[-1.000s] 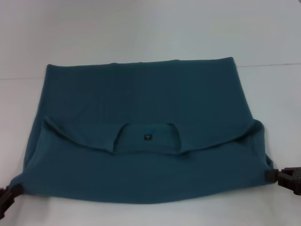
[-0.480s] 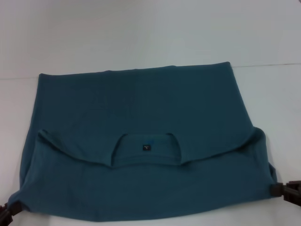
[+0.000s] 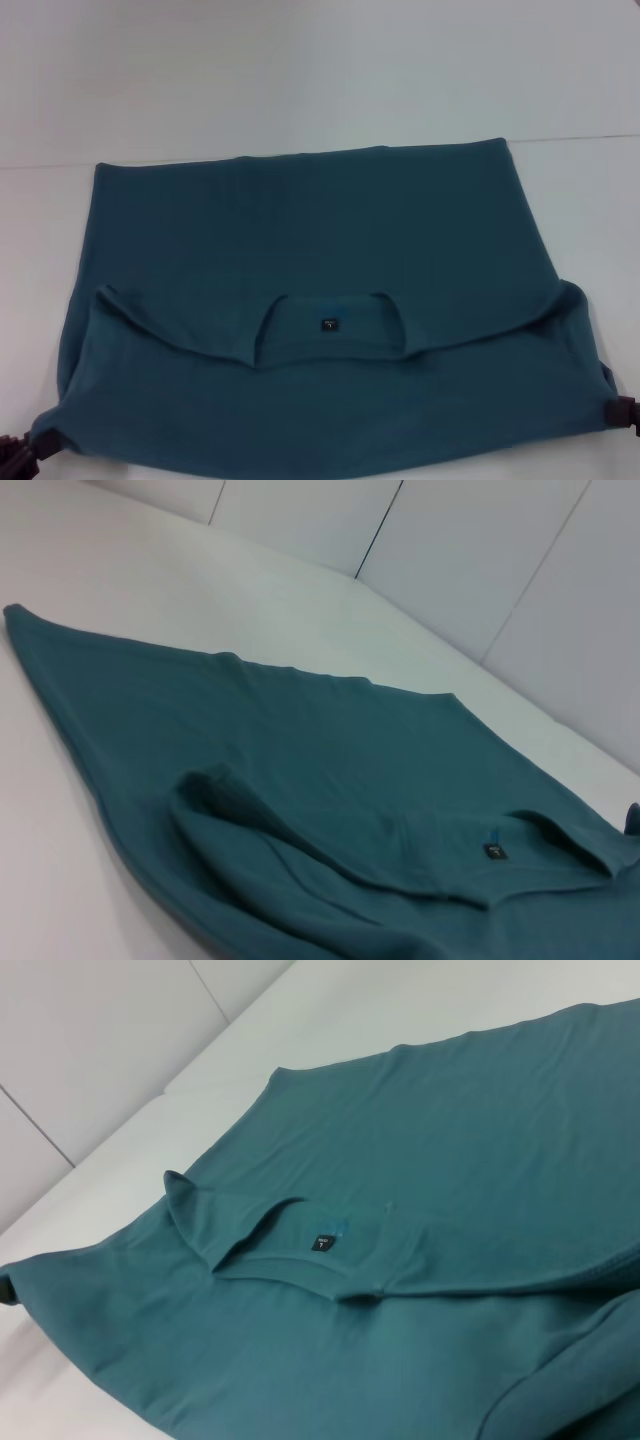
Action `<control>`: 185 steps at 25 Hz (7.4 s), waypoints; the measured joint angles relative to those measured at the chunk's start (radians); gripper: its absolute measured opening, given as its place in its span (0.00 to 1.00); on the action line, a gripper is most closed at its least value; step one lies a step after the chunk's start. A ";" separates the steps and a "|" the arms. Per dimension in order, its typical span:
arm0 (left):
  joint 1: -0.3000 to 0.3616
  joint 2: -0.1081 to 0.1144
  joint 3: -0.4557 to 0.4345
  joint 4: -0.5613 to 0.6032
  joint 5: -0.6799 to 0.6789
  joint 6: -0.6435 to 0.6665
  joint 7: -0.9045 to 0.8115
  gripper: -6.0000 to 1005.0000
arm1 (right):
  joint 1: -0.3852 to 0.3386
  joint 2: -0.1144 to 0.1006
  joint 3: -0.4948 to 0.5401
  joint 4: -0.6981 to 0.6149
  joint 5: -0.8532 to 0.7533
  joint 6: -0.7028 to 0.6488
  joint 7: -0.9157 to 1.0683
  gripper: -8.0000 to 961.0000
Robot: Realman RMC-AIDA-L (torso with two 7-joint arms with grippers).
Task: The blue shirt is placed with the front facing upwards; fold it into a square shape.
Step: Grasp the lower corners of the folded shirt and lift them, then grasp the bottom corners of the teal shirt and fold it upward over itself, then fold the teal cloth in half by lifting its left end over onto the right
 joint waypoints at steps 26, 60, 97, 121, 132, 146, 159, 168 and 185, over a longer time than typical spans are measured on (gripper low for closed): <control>0.003 0.017 -0.124 0.015 -0.104 0.155 0.014 0.08 | -0.001 -0.002 0.225 -0.056 0.065 -0.156 -0.070 0.05; -0.150 0.039 -0.124 0.038 -0.197 0.022 -0.028 0.08 | 0.164 -0.008 0.283 -0.066 0.070 0.025 0.032 0.05; -0.470 0.018 0.077 0.160 -0.204 -0.691 -0.018 0.08 | 0.433 -0.039 0.040 0.252 0.077 0.719 -0.035 0.05; -0.571 0.007 0.078 0.236 -0.210 -0.893 0.048 0.08 | 0.525 -0.027 0.034 0.404 0.101 0.948 -0.122 0.04; -0.587 -0.013 0.078 0.246 -0.215 -1.023 0.049 0.08 | 0.536 -0.022 -0.029 0.429 0.129 1.066 -0.117 0.06; -0.602 -0.026 0.075 0.249 -0.216 -1.134 0.046 0.50 | 0.539 -0.013 -0.051 0.438 0.176 1.119 -0.117 0.37; -0.575 -0.026 0.078 0.194 -0.302 -1.077 0.037 0.83 | 0.511 -0.018 -0.048 0.406 0.180 1.076 -0.099 0.72; -0.527 0.022 0.113 0.186 -0.311 -0.774 -0.139 0.83 | 0.475 -0.046 -0.051 0.340 0.180 0.807 -0.045 0.97; -0.392 0.104 0.175 0.131 -0.287 -0.303 -0.477 0.83 | 0.334 -0.104 -0.051 0.234 0.150 0.482 0.089 0.97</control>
